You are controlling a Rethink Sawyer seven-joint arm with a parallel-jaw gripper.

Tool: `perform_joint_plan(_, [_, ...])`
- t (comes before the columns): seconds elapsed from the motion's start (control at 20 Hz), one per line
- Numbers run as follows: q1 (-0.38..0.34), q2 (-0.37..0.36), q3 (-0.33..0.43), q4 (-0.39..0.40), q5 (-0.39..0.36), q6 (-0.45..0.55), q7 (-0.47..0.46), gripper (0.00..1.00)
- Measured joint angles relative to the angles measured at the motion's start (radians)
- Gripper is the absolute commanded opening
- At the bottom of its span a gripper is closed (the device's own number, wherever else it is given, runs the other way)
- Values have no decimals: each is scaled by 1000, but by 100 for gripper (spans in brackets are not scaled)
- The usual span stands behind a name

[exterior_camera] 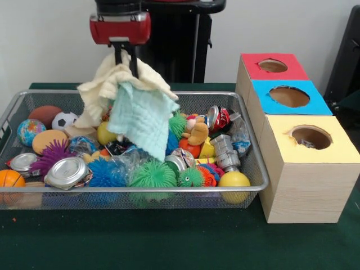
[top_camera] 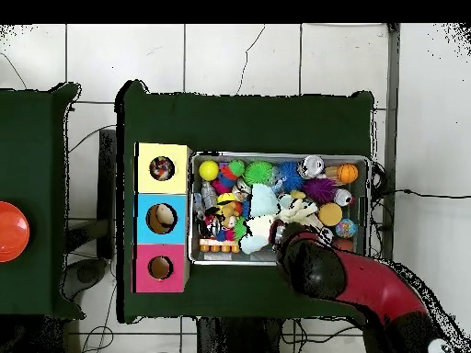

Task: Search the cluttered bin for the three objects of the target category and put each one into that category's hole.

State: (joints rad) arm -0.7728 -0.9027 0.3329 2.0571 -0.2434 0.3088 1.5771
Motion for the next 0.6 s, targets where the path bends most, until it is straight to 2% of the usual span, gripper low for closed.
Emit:
perform_joint_plan(0.2, [-51, -52, 46, -8, -1, 89, 0, 0])
perform_joint_plan(0.6, [-106, -68, 117, -59, -1, 154, 0, 0])
